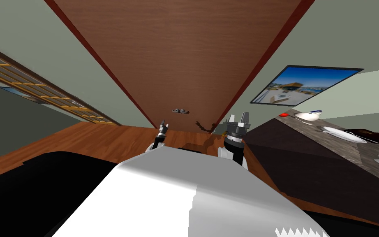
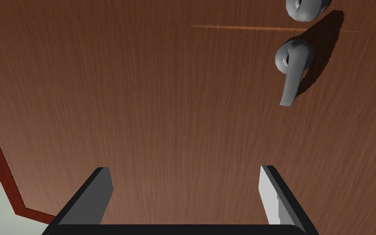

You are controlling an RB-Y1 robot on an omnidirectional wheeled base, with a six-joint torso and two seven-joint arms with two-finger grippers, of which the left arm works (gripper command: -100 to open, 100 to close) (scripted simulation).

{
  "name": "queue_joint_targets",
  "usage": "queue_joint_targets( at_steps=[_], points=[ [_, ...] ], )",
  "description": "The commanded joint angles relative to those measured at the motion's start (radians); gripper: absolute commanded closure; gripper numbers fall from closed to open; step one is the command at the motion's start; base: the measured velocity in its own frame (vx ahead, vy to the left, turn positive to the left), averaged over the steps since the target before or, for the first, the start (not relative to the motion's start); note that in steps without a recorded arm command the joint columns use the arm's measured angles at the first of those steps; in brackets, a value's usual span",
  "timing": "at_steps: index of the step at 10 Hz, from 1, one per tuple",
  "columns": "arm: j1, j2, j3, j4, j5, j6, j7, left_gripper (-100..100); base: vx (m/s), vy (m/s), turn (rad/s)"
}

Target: Pull the door open

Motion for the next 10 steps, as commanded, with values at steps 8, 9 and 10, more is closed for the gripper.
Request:
queue_joint_targets(
  at_steps=[8, 9, 10],
  points=[
    [-0.060, 0.046, 0.011, 0.235, 0.003, -0.069, 0.015, -100, 0.102, 0.008, -0.054],
    [-0.066, 0.051, 0.012, 0.262, 0.004, -0.076, 0.016, -100, 0.101, 0.004, -0.045],
    [-0.073, 0.055, 0.014, 0.287, 0.004, -0.084, 0.018, -100, 0.090, 0.011, -0.060]
  ],
)
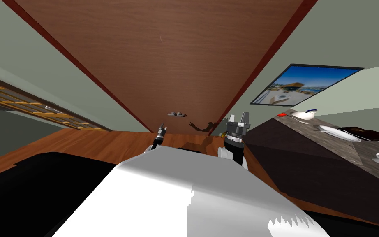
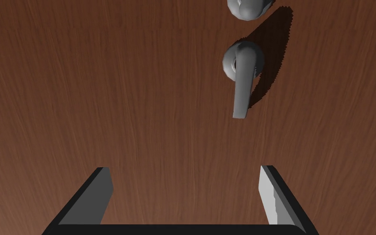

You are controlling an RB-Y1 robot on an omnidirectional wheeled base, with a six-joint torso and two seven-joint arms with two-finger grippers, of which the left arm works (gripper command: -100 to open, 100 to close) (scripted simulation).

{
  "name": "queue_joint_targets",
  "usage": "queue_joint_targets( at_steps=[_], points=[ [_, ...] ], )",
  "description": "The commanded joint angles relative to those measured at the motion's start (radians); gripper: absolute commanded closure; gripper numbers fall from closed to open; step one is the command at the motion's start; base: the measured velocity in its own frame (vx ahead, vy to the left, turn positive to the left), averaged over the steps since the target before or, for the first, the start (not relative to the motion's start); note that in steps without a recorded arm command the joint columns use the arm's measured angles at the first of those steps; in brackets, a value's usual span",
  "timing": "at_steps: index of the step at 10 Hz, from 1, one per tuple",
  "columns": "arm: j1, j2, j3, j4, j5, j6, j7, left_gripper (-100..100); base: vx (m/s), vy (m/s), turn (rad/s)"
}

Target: Pull the door open

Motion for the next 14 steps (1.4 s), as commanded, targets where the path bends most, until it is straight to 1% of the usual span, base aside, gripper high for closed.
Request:
queue_joint_targets(
  at_steps=[1, 7, 8, 9, 11, 13, 14],
  points=[
    [-0.010, 0.007, 0.002, 0.038, 0.000, -0.010, 0.002, -100, 0.098, 0.015, -0.050],
    [-0.044, 0.031, 0.008, 0.166, 0.003, -0.048, 0.010, -100, 0.093, 0.010, -0.042],
    [-0.053, 0.037, 0.010, 0.200, 0.003, -0.058, 0.012, -100, 0.111, 0.023, -0.057],
    [-0.057, 0.040, 0.010, 0.217, 0.003, -0.063, 0.013, -100, 0.112, 0.029, -0.053],
    [-0.071, 0.050, 0.013, 0.267, 0.004, -0.078, 0.016, -100, 0.118, 0.017, -0.044],
    [-0.079, 0.055, 0.014, 0.296, 0.005, -0.086, 0.018, -100, 0.108, 0.013, -0.031],
    [-0.073, 0.051, 0.014, 0.278, 0.004, -0.079, 0.016, -100, 0.050, 0.008, -0.007]
  ],
)
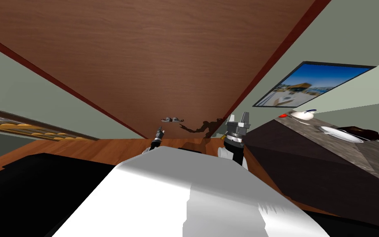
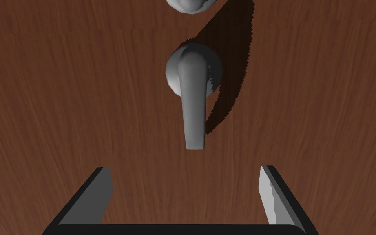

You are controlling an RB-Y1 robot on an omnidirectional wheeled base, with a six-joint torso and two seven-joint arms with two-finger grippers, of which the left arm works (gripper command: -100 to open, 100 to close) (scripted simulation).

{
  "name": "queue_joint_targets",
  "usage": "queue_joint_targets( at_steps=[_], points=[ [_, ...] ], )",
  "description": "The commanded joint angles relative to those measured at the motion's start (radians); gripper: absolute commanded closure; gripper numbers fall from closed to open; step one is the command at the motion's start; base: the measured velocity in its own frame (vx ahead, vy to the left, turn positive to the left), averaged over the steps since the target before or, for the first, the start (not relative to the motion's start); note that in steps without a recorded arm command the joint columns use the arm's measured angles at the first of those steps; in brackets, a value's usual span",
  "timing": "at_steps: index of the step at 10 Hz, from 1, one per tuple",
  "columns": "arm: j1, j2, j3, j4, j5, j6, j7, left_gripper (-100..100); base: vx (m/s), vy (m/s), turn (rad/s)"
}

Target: Pull the door open

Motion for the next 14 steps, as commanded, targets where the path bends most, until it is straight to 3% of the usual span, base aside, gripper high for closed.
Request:
queue_joint_targets(
  at_steps=[1, 4, 6, 7, 10, 11, 13, 14],
  points=[
    [0.016, 0.018, 0.028, 0.021, 0.014, 0.004, -0.004, -100, 0.030, 0.032, 0.073],
    [0.022, 0.026, 0.041, 0.031, 0.020, 0.006, -0.006, -100, 0.033, 0.041, 0.019],
    [0.033, 0.046, 0.078, 0.063, 0.038, 0.011, -0.013, -100, 0.072, 0.046, 0.021],
    [0.031, 0.047, 0.084, 0.069, 0.041, 0.012, -0.015, -100, 0.133, 0.128, -0.016],
    [-0.005, 0.023, 0.070, 0.070, 0.035, 0.009, -0.022, -100, 0.189, 0.114, -0.106],
    [-0.005, 0.023, 0.070, 0.070, 0.035, 0.009, -0.022, -100, 0.131, 0.021, -0.060],
    [-0.040, -0.007, 0.040, 0.056, 0.021, 0.005, -0.023, -100, 0.124, -0.088, -0.174],
    [-0.032, -0.003, 0.051, 0.071, 0.026, 0.000, -0.027, -100, 0.080, -0.078, -0.051]
  ],
)
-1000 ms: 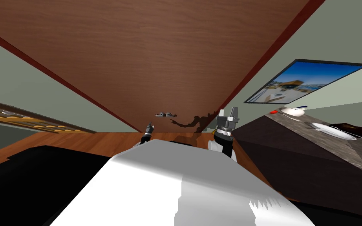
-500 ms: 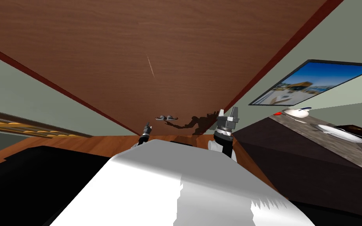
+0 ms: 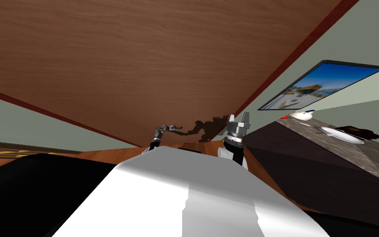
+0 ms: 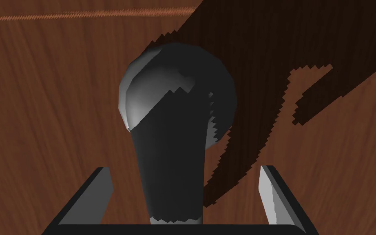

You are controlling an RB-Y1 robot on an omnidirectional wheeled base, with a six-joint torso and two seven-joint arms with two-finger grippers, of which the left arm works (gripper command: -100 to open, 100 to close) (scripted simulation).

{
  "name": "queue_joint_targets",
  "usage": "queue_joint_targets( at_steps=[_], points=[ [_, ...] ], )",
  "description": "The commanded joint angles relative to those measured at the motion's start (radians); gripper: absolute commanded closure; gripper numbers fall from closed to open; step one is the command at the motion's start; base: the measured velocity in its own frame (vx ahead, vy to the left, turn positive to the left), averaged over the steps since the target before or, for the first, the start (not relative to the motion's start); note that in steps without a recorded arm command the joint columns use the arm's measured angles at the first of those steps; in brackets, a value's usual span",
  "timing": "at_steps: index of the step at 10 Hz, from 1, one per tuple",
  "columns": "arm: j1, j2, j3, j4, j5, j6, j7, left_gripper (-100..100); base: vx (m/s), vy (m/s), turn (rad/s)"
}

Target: Pull the door open

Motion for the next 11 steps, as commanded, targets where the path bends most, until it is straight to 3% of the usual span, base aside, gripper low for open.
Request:
queue_joint_targets(
  at_steps=[1, 6, 8, 9, 10, 11],
  points=[
    [0.002, 0.004, 0.002, 0.002, 0.001, 0.001, 0.003, 100, -0.015, 0.012, 0.054],
    [0.002, 0.004, 0.002, 0.002, 0.001, 0.001, 0.003, 100, -0.013, 0.010, -0.009],
    [0.035, 0.030, 0.020, 0.015, 0.009, -0.002, 0.011, 100, -0.151, 0.031, 0.052],
    [0.035, 0.030, 0.020, 0.015, 0.009, -0.002, 0.011, 100, -0.150, 0.028, 0.036],
    [0.054, 0.047, 0.023, 0.019, 0.010, -0.010, 0.022, 100, -0.158, 0.003, -0.047],
    [0.054, 0.047, 0.023, 0.019, 0.010, -0.010, 0.022, 100, -0.124, -0.016, -0.042]
  ],
)
